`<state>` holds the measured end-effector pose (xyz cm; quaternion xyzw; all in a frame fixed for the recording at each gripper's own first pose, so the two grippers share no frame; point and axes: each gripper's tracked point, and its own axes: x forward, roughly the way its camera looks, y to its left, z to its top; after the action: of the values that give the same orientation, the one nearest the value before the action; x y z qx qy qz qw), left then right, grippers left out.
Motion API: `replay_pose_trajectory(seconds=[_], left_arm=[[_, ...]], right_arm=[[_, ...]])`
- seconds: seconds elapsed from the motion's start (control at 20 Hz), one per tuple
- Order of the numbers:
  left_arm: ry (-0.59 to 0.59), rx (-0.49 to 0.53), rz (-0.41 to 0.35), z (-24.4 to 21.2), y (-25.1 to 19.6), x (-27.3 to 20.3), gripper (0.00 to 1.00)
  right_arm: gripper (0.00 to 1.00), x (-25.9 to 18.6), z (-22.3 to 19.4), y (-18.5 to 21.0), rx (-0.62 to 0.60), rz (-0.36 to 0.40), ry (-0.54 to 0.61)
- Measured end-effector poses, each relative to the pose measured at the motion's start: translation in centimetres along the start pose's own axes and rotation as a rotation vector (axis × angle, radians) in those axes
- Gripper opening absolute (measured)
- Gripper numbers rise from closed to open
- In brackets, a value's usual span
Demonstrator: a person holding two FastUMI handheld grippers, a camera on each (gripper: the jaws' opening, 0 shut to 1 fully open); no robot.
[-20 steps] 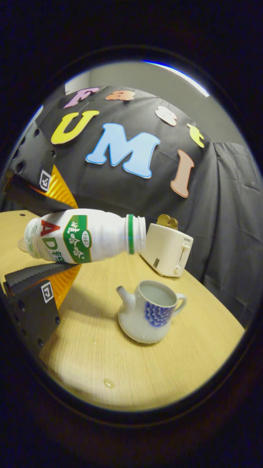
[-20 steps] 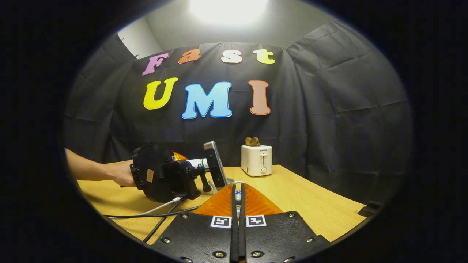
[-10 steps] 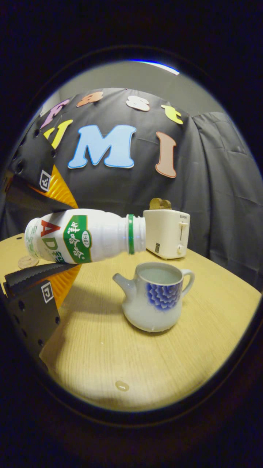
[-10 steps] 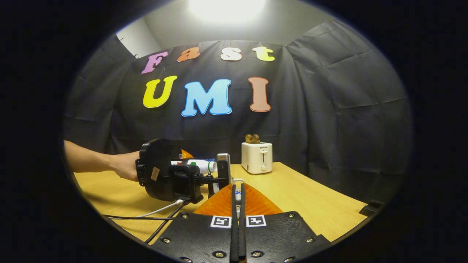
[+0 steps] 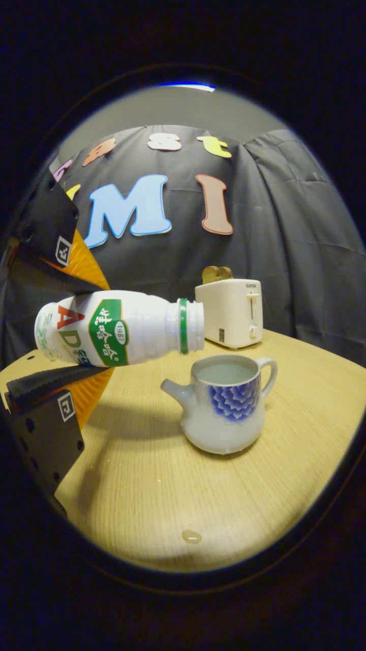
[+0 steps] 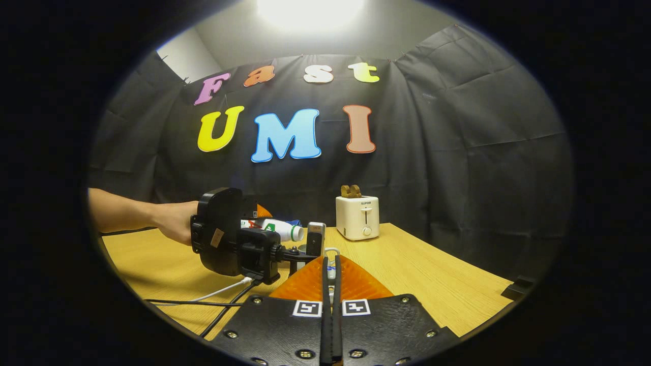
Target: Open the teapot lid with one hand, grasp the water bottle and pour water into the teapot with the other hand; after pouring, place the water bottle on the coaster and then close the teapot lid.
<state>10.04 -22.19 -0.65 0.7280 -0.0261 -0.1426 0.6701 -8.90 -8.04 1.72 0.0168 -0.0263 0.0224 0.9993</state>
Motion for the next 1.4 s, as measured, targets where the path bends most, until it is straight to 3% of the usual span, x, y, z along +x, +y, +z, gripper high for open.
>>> replay_pose_trajectory(seconds=[0.45, 1.35, 1.4], left_arm=[[-0.012, 0.101, 0.021, 0.6, 0.7, -0.4, 0.8], [0.001, 0.202, 0.037, -0.2, 2.0, 0.0, 0.8], [-0.001, 0.205, 0.038, 0.0, 1.9, 0.0, 0.75]], right_arm=[[0.0, -0.1, 0.1, 0.1, -0.005, 0.003, -0.004], [0.0, -0.1, 0.4, -0.1, -0.004, -0.002, -0.011], [0.0, -0.1, 0.5, -0.1, -0.003, -0.002, -0.011]])
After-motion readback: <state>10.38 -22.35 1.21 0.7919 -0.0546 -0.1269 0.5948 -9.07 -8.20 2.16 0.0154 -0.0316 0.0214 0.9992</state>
